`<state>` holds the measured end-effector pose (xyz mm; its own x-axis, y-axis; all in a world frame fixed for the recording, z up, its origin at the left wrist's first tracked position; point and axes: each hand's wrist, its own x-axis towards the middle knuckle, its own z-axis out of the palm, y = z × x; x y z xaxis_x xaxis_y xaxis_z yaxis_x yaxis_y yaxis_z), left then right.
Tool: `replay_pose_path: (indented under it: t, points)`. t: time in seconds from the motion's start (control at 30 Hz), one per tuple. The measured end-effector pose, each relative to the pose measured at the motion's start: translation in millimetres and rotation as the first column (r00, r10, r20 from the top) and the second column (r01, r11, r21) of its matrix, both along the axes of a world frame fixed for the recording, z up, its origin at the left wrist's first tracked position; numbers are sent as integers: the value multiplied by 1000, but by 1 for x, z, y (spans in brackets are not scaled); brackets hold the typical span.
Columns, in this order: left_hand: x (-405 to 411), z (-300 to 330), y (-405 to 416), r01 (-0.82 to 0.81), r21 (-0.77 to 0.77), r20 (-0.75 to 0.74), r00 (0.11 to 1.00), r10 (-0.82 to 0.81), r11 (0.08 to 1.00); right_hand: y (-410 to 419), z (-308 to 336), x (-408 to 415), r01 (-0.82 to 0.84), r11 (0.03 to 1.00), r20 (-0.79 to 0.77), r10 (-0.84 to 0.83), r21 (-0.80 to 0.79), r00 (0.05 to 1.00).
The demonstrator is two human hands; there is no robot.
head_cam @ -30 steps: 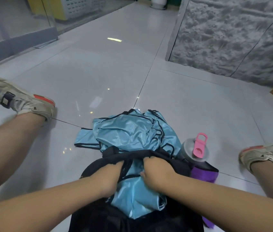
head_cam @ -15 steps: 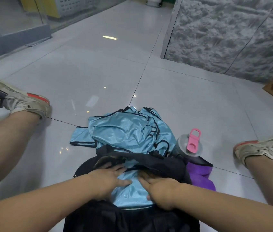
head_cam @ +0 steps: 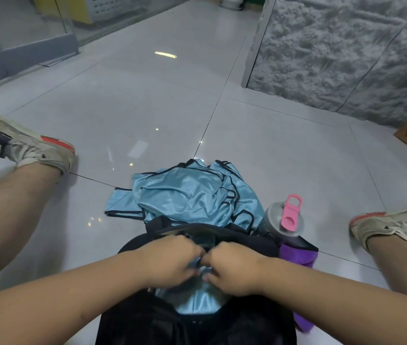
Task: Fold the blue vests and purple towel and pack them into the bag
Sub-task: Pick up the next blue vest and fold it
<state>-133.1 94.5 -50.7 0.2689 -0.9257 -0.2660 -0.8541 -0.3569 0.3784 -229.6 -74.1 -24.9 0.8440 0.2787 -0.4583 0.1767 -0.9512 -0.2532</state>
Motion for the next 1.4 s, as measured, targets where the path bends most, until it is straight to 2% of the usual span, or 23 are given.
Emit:
replay_pose_path:
  t: [0.07, 0.1, 0.17, 0.23, 0.27, 0.3, 0.4, 0.5, 0.57, 0.6, 0.67, 0.73, 0.83, 0.9, 0.97, 1.07, 1.13, 1.23, 1.33, 1.4]
  points:
    - [3, 21, -1, -130, -219, -105, 988, 110, 967, -3, 22, 10, 86, 960, 82, -111, 266, 990]
    - [8, 31, -2, -207, -328, -163, 973, 160, 922, -5, 33, 15, 150, 902, 83, -199, 406, 976]
    - [23, 46, -6, -450, -491, -388, 880, 275, 746, -9, 46, 30, 296, 692, 30, -417, 658, 908]
    - [45, 53, -17, -669, -491, -598, 724, 342, 558, -15, 50, 54, 414, 486, -37, -613, 770, 789]
    - [57, 52, -23, -709, -479, -618, 691, 374, 517, -19, 46, 69, 459, 449, -43, -677, 767, 735]
    - [70, 48, -29, -726, -463, -609, 678, 413, 509, -24, 39, 85, 499, 455, -31, -716, 738, 697]
    - [101, 20, -43, -768, -357, -599, 625, 500, 532, -40, 8, 120, 609, 588, 18, -727, 533, 686]
    - [124, -15, -52, -741, -224, -493, 646, 582, 633, -51, -16, 136, 607, 747, 19, -635, 270, 773]
    - [131, -34, -54, -686, -109, -397, 693, 602, 719, -53, -31, 140, 530, 848, 42, -530, 21, 847]
    - [133, -43, -53, -644, -74, -326, 738, 591, 762, -53, -38, 142, 499, 864, 54, -497, -61, 866]
    - [133, -59, -50, -553, -8, -167, 822, 544, 833, -58, -49, 141, 498, 864, 58, -494, -72, 867]
    - [135, -67, -44, -521, 124, -53, 846, 530, 844, -63, -49, 147, 562, 827, 57, -562, 18, 825]
    - [139, -71, -39, -518, 208, -18, 846, 533, 830, -70, -37, 163, 721, 644, 34, -752, 256, 659]
    - [141, -69, -39, -601, 135, -1, 795, 606, 788, -72, -26, 174, 756, 531, -15, -815, 383, 580]
    - [146, -68, -40, -707, 2, 10, 707, 707, 707, -73, -16, 182, 753, 436, -49, -850, 493, 524]
    - [151, -64, -42, -779, -124, -65, 624, 778, 615, -76, -6, 189, 732, 299, -113, -883, 612, 455]
    - [151, -58, -47, -804, -108, -163, 595, 787, 585, -80, 1, 189, 722, 238, -179, -875, 649, 450]
    - [143, -39, -59, -800, -145, -368, 589, 719, 582, -85, 6, 185, 700, 229, -223, -842, 676, 492]
    - [129, -23, -76, -669, -269, -362, 737, 571, 693, -84, 8, 182, 672, 197, -299, -782, 713, 546]
    - [125, -19, -85, -658, -254, -348, 746, 568, 709, -82, 10, 182, 638, 157, -344, -733, 754, 586]
